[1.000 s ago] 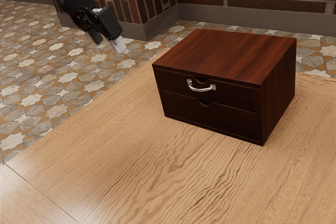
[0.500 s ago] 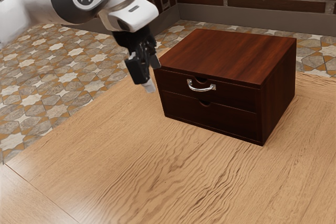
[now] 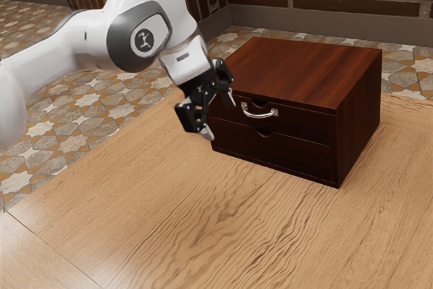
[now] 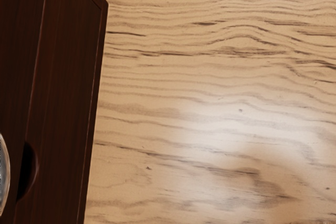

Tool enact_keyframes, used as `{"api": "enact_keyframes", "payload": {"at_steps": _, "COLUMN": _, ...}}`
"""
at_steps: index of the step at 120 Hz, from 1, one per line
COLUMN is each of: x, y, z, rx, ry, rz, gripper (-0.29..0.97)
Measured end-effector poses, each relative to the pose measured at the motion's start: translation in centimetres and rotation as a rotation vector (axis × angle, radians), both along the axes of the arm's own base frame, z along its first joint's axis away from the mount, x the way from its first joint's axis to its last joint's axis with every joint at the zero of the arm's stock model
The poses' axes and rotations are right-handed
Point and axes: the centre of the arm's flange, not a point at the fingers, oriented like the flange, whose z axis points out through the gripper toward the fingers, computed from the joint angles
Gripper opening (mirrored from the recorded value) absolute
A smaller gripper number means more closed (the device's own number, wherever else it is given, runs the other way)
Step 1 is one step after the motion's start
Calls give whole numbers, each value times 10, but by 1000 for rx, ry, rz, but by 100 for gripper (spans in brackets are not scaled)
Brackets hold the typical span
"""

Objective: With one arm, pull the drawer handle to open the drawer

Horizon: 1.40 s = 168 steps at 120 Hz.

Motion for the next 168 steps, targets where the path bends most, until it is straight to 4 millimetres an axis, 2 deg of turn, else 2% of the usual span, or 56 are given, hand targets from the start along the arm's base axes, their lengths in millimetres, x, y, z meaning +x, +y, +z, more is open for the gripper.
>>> {"api": "enact_keyframes", "payload": {"at_steps": 17, "x": 15, "y": 0, "z": -18, "rx": 8, "ry": -14, "rz": -74, "gripper": 68}}
{"api": "enact_keyframes", "payload": {"at_steps": 41, "x": 30, "y": -6, "z": -20, "rx": 26, "ry": -74, "rz": -153, "gripper": 68}}
{"api": "enact_keyframes", "payload": {"at_steps": 61, "x": 43, "y": -6, "z": -38, "rx": 37, "ry": -96, "rz": -191, "gripper": 68}}
{"api": "enact_keyframes", "payload": {"at_steps": 108, "x": 57, "y": -1, "z": -54, "rx": 56, "ry": -135, "rz": -236, "gripper": 67}}
{"api": "enact_keyframes", "payload": {"at_steps": 168, "x": 57, "y": 2, "z": -52, "rx": 59, "ry": -151, "rz": -252, "gripper": 26}}
